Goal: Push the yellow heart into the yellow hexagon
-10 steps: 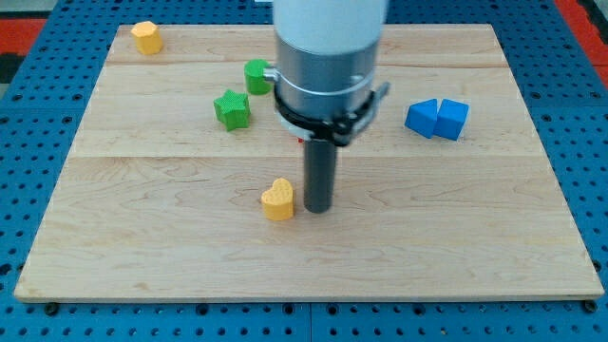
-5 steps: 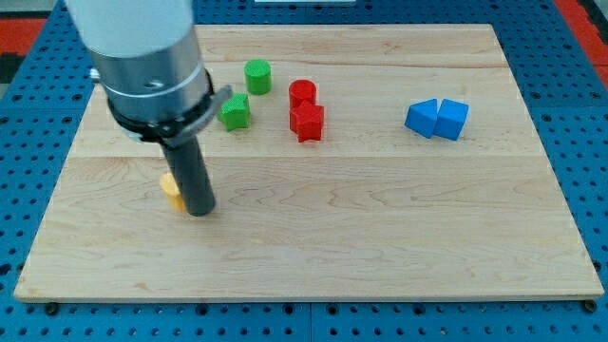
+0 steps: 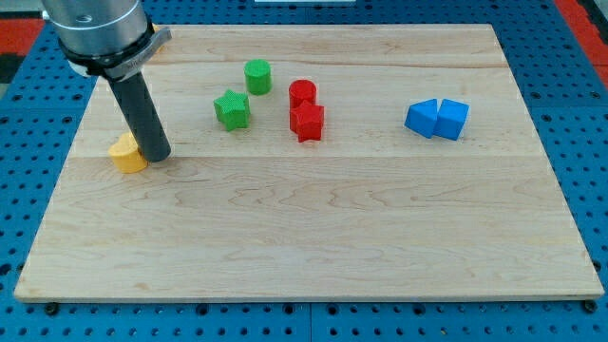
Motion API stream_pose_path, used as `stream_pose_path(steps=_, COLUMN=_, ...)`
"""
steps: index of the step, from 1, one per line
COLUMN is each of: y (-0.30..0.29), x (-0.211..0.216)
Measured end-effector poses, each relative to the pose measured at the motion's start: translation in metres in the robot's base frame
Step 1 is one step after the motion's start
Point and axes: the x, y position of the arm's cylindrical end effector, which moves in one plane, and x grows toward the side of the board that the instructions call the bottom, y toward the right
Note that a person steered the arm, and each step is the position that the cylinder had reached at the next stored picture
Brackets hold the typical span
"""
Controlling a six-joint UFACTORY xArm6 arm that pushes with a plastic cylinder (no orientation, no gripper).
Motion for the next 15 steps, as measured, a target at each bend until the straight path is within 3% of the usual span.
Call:
stream_pose_path(steps=1, y=0.000, x=0.000)
stream_pose_path(steps=3, y=0.021, x=0.055)
stream_pose_path(steps=8, y=-0.033, x=0.052)
stream_pose_path(steps=12, y=-0.043, x=-0.033)
stream_pose_path(steps=15, y=-0.042, x=-0.028)
